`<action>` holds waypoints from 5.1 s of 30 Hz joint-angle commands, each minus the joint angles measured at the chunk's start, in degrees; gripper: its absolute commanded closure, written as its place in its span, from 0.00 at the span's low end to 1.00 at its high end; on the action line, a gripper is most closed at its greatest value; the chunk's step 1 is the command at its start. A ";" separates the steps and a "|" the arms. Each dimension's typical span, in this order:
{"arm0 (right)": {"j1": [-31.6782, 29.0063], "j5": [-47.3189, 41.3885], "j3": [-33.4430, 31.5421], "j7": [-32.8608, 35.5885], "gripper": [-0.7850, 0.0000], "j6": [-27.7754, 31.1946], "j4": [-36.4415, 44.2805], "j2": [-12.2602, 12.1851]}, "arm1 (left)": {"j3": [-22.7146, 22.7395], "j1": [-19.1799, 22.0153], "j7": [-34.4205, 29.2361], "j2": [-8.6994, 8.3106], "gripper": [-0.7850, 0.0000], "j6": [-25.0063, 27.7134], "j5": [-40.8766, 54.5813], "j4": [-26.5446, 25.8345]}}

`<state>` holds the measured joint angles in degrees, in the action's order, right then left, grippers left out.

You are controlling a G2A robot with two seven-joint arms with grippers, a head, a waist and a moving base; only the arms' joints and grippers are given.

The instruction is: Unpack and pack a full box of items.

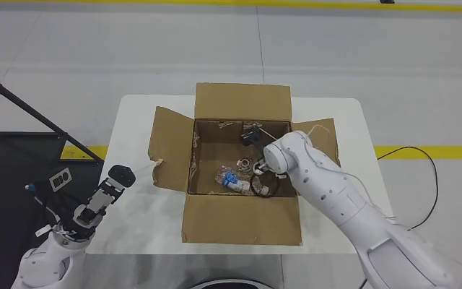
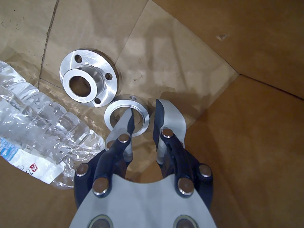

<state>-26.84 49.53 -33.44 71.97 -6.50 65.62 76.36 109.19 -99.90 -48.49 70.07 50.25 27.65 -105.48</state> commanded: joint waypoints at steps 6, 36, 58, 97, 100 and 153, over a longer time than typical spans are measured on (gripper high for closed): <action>0.33 0.67 -0.67 0.05 1.00 0.02 -0.36 0.59 | 0.00 0.00 0.00 0.00 0.00 0.00 0.00 0.00; -24.29 13.18 -47.36 4.40 1.00 -1.59 45.32 -10.53 | 0.00 0.00 0.00 0.00 0.00 0.00 0.00 0.00; -13.49 14.29 -50.29 2.46 1.00 3.36 -0.16 -11.36 | 0.00 0.00 0.00 0.00 0.00 0.00 0.00 0.00; -22.71 15.27 -55.39 5.43 0.00 -1.56 36.23 -14.01 | 0.00 0.00 0.00 0.00 0.00 0.00 0.00 0.00; -25.28 14.35 -55.17 4.39 0.00 -1.93 46.65 -13.98 | 0.00 0.00 0.00 0.00 0.00 0.00 0.00 0.00; 1.98 -9.16 3.68 6.83 0.16 17.06 9.97 -0.05 | 0.00 0.00 0.00 0.00 0.00 0.00 0.00 0.00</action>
<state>-24.97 40.48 -29.98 78.84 10.48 76.04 76.14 109.19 -99.90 -48.49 70.07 50.25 27.65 -105.48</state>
